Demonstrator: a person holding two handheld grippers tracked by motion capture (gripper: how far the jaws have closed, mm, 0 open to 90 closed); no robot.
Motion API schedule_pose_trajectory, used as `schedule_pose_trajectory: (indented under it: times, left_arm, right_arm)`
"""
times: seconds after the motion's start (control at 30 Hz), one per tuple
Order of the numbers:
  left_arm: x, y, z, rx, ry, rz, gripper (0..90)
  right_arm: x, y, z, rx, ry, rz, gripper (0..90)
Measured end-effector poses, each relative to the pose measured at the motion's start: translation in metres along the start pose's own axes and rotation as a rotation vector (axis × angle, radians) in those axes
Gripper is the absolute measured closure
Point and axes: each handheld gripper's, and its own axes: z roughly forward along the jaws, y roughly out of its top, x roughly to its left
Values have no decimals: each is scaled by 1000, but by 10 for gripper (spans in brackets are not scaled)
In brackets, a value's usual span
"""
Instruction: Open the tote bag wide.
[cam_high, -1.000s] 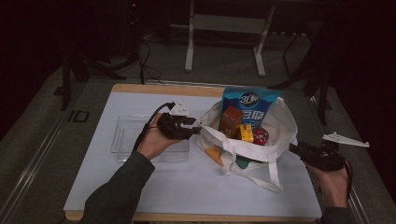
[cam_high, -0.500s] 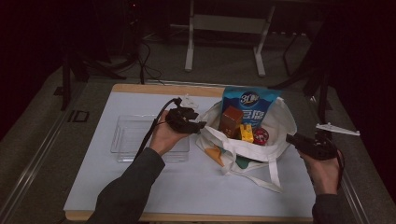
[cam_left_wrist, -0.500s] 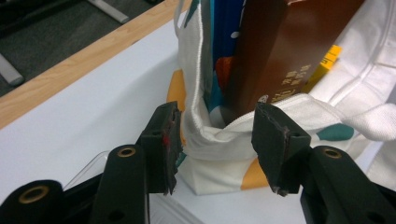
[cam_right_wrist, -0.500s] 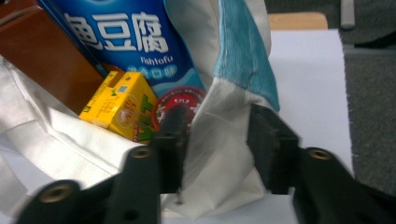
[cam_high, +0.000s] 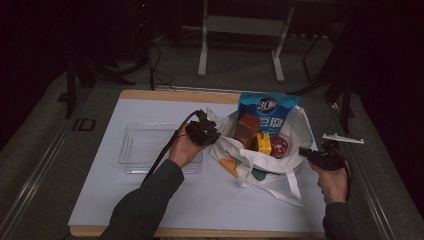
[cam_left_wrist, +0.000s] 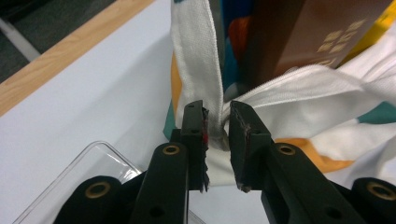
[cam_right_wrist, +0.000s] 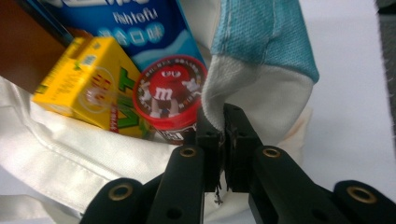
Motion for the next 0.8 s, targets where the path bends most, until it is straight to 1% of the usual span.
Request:
schedule_pose_trajectory:
  times: [0.03,0.07,0.17,0.2,0.23,0.27,0.33,0.43,0.53,0.6,0.67,0.8]
  left_arm:
    - [0,0,2,5,1,0,775]
    - [-1,0,5,11,7,0,775]
    - [-2,-2,12,36,10,2,784]
    - [-2,-2,12,36,10,2,787]
    - [-2,-3,19,51,10,1,787]
    - [-1,-4,21,54,8,-1,792]
    - [0,-4,23,55,4,-11,796]
    - [1,-5,28,65,4,-17,800]
    - [1,-6,34,92,2,-22,803]
    - [-1,-6,38,120,17,-2,807]
    - [-2,-5,40,131,26,6,809]
    - [1,-7,44,148,12,0,811]
  right_arm:
    - [-1,-2,7,11,-2,7,870]
    - [-1,-2,7,11,-2,7,870]
    - [-4,-6,17,38,-8,12,874]
    - [-4,-6,17,38,-8,12,874]
    - [-4,-7,20,47,-9,16,874]
    - [-8,-11,28,60,-8,31,876]
    - [-11,-14,33,65,-7,50,876]
    - [-13,-17,37,75,-11,57,876]
    - [-14,-19,41,88,-19,56,876]
    - [-14,-21,44,92,-21,58,876]
    - [-13,-23,45,99,-26,56,876]
    - [-13,-24,47,103,-30,48,876]
